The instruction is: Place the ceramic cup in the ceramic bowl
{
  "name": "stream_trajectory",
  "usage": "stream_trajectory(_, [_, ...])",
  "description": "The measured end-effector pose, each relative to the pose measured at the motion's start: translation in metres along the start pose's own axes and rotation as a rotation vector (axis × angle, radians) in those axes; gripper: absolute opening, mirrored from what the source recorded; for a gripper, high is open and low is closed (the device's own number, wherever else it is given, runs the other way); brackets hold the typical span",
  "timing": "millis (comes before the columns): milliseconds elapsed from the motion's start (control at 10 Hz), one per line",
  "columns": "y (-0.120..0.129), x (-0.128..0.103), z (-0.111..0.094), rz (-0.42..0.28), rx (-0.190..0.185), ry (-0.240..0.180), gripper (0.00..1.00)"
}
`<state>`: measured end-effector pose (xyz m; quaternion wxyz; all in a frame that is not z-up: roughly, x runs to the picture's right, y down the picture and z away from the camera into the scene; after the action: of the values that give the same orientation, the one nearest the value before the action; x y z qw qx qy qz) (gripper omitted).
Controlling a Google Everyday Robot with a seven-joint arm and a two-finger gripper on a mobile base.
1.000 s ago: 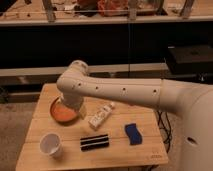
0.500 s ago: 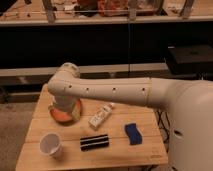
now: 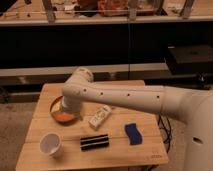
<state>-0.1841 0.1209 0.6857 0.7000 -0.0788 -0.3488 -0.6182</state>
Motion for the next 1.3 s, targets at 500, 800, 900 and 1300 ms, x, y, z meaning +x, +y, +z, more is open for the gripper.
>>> stream_trajectory(500, [0.018,-0.035,0.026,-0.126,-0.016,-0.081,0.80])
stream_trajectory(800, [0.029,-0.064,0.044,-0.201,-0.028,-0.073,0.80])
stream_trajectory(900, [0.031,-0.068,0.044,-0.214,-0.031,-0.069,0.80])
stream_trajectory(1300, [0.034,-0.072,0.055,-0.234,-0.037,-0.090,0.80])
